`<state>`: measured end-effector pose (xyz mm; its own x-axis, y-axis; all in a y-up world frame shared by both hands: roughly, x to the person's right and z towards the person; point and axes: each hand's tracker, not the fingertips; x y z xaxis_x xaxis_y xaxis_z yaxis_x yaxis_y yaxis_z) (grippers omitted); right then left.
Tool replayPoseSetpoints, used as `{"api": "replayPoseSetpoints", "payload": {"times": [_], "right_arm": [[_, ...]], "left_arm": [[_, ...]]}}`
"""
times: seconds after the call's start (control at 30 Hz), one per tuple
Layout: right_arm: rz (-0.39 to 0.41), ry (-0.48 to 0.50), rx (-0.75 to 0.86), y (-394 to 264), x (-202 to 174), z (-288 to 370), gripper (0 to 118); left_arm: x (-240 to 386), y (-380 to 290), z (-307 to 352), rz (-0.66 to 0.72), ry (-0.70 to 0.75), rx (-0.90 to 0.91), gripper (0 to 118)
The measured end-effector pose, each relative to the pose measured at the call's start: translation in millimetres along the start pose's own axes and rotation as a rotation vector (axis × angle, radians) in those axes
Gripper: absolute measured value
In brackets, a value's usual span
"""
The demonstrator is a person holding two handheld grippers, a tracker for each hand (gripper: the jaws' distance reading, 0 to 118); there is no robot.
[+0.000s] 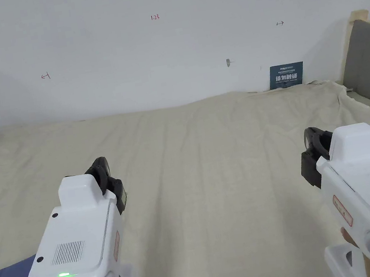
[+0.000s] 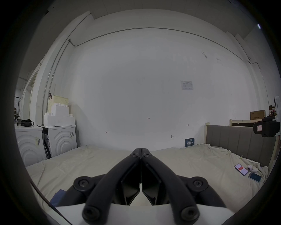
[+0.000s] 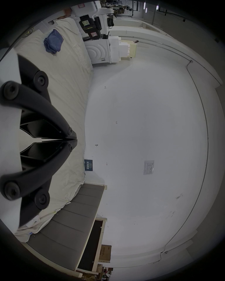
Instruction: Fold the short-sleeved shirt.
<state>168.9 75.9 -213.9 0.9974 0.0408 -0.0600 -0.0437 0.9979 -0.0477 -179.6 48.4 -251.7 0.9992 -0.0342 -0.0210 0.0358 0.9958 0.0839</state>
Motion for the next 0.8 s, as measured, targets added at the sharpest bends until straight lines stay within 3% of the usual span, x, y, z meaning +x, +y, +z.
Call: {"api": "replayPoseSetpoints", "payload": {"times": [0.8], "right_arm": [[0.003, 0.007, 0.003, 1.3, -2.7, 1.1, 0]], "left_arm": [[-4.2, 0.3, 1.8, 0.013, -0.002, 0.002, 0]]}}
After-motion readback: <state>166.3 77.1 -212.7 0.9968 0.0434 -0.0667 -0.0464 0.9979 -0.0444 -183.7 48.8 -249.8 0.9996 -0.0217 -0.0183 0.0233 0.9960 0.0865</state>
